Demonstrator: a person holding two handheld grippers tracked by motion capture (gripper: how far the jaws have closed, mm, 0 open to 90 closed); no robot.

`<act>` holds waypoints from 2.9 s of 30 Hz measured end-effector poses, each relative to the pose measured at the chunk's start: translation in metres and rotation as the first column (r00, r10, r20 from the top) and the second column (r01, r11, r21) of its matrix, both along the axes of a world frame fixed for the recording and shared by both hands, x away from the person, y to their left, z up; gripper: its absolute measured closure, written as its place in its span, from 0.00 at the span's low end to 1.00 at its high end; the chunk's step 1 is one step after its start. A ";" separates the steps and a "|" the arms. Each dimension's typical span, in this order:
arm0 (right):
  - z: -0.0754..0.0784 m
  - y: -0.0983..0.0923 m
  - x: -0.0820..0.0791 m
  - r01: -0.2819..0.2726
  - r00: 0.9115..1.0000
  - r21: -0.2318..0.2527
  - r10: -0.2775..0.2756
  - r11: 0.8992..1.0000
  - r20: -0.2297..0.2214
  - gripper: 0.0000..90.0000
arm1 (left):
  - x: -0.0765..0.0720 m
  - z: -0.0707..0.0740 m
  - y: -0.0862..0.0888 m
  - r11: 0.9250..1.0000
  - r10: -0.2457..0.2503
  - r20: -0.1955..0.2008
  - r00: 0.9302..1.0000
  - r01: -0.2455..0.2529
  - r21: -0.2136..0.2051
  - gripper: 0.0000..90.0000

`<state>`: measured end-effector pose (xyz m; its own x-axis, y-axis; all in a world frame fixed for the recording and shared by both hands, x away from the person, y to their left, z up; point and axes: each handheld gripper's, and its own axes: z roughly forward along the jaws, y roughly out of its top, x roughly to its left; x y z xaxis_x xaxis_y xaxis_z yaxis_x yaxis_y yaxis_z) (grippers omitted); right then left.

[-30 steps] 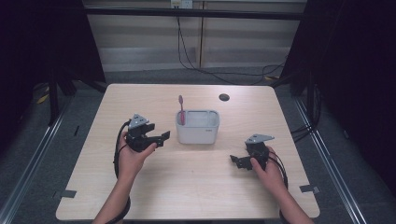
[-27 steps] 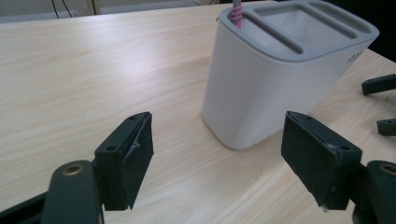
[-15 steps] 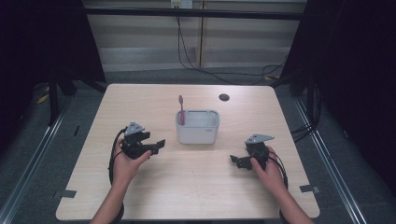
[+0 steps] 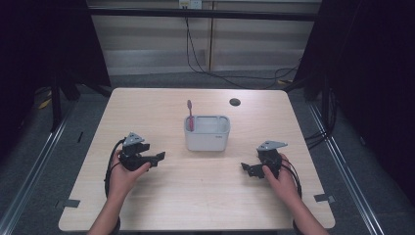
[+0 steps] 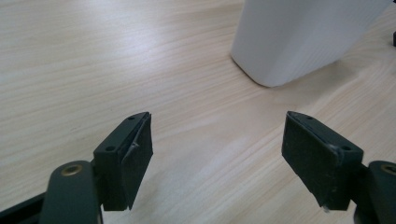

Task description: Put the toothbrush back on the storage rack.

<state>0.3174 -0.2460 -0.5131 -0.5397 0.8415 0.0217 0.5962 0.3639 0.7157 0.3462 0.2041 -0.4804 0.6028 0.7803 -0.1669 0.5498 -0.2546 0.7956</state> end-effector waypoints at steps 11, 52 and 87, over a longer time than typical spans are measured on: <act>0.000 0.000 0.000 0.000 1.000 0.000 0.000 1.000 0.000 0.13 | -0.001 -0.010 0.014 1.000 -0.001 -0.033 0.999 0.002 0.027 0.27; 0.000 0.000 0.000 0.000 1.000 0.000 0.000 1.000 0.000 0.13 | -0.007 -0.023 0.024 0.980 -0.027 -0.084 0.996 0.043 0.194 0.17; 0.000 0.000 0.000 0.000 1.000 0.000 0.000 1.000 0.000 0.13 | -0.007 -0.029 0.022 0.976 -0.044 -0.029 0.999 0.049 0.213 0.09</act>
